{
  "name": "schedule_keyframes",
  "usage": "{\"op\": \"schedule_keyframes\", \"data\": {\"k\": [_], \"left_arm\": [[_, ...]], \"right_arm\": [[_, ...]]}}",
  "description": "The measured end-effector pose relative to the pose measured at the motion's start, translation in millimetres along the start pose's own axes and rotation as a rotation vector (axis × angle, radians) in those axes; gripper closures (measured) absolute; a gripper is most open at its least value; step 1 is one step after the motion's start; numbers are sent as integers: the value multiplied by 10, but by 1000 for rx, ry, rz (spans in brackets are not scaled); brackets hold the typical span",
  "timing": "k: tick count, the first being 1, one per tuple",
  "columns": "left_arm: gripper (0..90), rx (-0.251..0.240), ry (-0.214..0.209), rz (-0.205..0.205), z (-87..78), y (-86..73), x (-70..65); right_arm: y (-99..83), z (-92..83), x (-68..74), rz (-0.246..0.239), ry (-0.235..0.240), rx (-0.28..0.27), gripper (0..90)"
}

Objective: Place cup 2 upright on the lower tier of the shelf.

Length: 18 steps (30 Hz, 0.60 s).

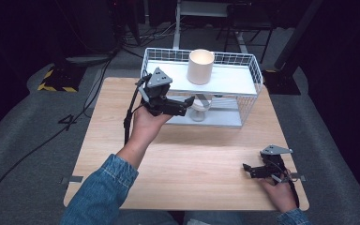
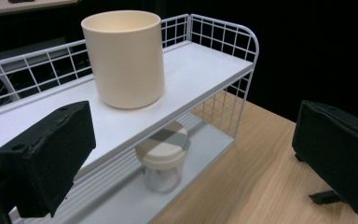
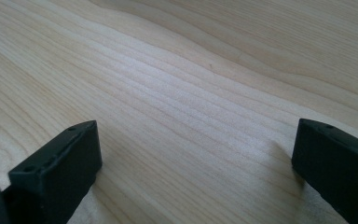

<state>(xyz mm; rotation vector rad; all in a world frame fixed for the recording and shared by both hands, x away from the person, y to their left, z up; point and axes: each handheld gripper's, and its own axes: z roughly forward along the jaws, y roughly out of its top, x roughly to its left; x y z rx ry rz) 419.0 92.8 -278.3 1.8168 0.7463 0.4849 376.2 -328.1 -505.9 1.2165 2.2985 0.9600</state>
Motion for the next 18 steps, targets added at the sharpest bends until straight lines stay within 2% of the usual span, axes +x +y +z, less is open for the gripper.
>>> {"op": "schedule_keyframes", "data": {"k": [11,18], "left_arm": [[0,49,-4,21,-165,-374,-48],[0,66,0,11,-208,-597,-35]], "right_arm": [[-1,0,2,0,-2,-1,14],[-1,0,2,0,-2,-1,14]]}}
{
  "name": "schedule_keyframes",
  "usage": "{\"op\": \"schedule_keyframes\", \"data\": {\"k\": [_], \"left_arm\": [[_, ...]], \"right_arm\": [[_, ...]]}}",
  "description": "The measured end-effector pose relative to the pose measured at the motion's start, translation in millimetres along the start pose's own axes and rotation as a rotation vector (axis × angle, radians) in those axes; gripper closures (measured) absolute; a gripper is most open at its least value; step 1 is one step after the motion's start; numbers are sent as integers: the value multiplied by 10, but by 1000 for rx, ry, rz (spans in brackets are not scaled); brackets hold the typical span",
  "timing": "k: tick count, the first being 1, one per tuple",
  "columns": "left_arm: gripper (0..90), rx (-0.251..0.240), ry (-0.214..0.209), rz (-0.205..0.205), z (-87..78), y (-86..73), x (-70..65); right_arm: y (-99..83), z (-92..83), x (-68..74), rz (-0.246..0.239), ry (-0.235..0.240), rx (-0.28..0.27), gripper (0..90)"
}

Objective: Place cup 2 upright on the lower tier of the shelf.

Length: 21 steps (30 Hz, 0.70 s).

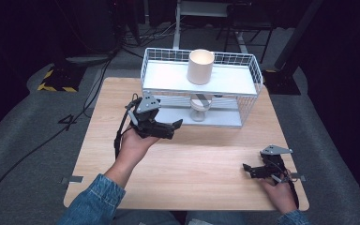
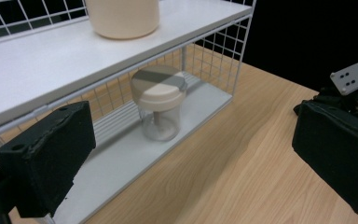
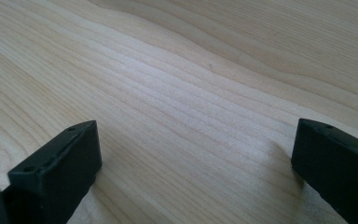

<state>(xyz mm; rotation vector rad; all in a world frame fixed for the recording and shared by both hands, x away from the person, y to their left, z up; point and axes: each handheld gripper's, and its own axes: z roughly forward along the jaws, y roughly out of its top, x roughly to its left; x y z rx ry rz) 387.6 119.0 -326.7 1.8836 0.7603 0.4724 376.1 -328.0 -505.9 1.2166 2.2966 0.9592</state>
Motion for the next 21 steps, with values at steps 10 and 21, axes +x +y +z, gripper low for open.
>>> {"op": "schedule_keyframes", "data": {"k": [10,21], "left_arm": [[0,21,-19,-16,-72,-312,2],[0,53,-1,-16,-138,-764,-169]], "right_arm": [[0,0,0,0,0,0,14],[0,0,0,0,0,0,14]]}}
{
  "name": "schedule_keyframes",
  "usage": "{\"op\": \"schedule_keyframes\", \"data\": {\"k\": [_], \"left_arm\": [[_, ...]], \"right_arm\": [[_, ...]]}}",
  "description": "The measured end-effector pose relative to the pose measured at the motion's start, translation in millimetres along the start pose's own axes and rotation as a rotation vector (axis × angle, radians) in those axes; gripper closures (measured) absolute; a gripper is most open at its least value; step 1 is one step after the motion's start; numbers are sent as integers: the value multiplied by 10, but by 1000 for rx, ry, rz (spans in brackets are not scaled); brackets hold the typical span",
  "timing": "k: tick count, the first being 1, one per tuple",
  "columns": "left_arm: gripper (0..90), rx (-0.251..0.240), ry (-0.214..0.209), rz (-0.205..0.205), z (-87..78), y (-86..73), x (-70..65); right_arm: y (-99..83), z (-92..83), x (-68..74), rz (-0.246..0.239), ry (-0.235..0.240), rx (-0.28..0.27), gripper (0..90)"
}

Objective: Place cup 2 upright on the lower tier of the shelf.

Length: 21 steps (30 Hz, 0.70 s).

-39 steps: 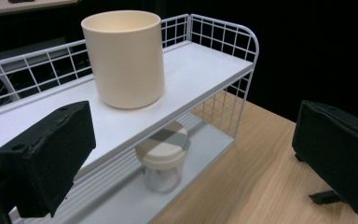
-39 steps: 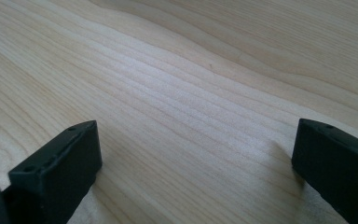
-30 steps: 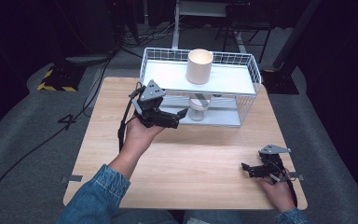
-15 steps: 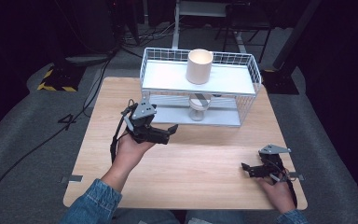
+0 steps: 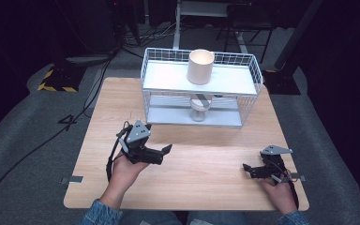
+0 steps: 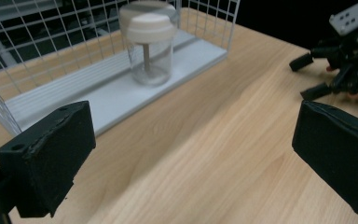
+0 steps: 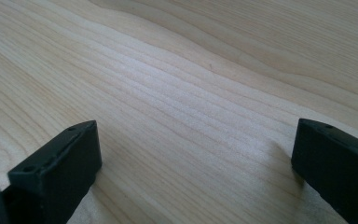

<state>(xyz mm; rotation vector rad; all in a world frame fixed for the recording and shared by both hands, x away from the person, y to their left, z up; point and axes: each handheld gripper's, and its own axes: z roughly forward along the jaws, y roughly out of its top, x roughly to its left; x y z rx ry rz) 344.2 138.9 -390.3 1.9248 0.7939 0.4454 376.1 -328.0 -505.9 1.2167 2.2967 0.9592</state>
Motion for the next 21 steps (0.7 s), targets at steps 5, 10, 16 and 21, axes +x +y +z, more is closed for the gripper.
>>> {"op": "schedule_keyframes", "data": {"k": [5,10,16,21], "left_arm": [[0,26,4,11,-1,-150,-111],[0,54,4,-14,30,-320,-93],[0,80,8,-41,66,-507,-63],[0,113,18,-64,104,-666,-70]], "right_arm": [[0,0,0,0,0,0,14],[0,0,0,0,0,0,14],[0,0,0,0,0,0,14],[0,0,0,0,0,0,14]]}}
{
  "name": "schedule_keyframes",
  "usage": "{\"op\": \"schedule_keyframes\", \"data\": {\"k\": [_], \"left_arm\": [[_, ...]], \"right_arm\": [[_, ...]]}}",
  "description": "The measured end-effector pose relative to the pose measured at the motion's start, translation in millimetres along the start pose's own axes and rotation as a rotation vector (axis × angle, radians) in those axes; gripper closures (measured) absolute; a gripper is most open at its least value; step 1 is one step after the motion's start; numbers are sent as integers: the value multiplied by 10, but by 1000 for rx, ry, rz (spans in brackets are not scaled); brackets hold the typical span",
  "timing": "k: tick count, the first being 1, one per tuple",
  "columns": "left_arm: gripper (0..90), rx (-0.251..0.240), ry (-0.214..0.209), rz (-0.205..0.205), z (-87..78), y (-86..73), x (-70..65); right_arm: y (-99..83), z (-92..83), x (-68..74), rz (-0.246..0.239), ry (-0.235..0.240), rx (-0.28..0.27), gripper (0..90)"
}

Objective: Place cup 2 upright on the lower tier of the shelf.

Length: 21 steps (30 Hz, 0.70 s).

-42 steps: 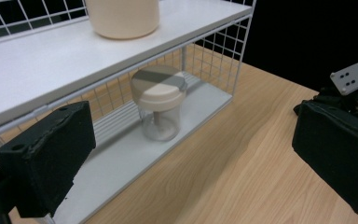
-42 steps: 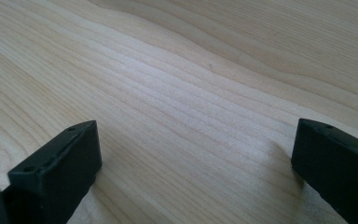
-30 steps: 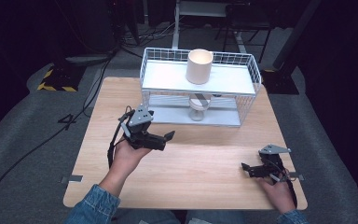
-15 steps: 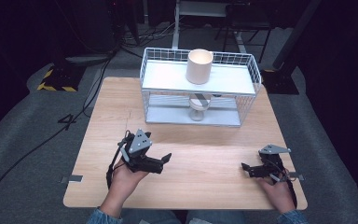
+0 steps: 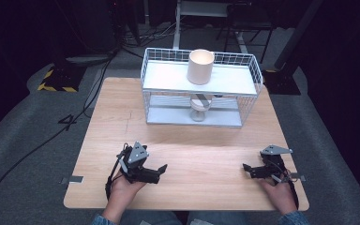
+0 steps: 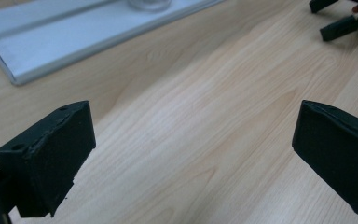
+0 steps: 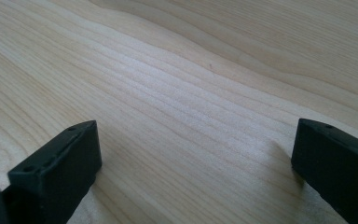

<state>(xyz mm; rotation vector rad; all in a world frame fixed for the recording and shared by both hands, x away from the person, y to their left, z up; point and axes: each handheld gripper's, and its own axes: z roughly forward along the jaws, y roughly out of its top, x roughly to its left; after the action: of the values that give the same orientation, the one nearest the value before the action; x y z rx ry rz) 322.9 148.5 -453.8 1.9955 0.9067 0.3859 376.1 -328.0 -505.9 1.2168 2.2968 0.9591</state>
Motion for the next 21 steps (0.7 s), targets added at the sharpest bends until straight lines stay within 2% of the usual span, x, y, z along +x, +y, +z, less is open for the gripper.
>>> {"op": "schedule_keyframes", "data": {"k": [1,4,10,18,21], "left_arm": [[0,7,6,8,9,-27,11],[0,25,2,-9,47,-105,19],[0,62,21,-11,117,-227,48],[0,124,26,-19,201,-315,76],[0,158,36,-6,233,-326,77]], "right_arm": [[0,0,0,0,0,0,14],[0,0,0,0,0,0,14],[0,0,0,0,0,0,14],[0,0,0,0,0,0,14],[0,0,0,0,0,0,14]]}}
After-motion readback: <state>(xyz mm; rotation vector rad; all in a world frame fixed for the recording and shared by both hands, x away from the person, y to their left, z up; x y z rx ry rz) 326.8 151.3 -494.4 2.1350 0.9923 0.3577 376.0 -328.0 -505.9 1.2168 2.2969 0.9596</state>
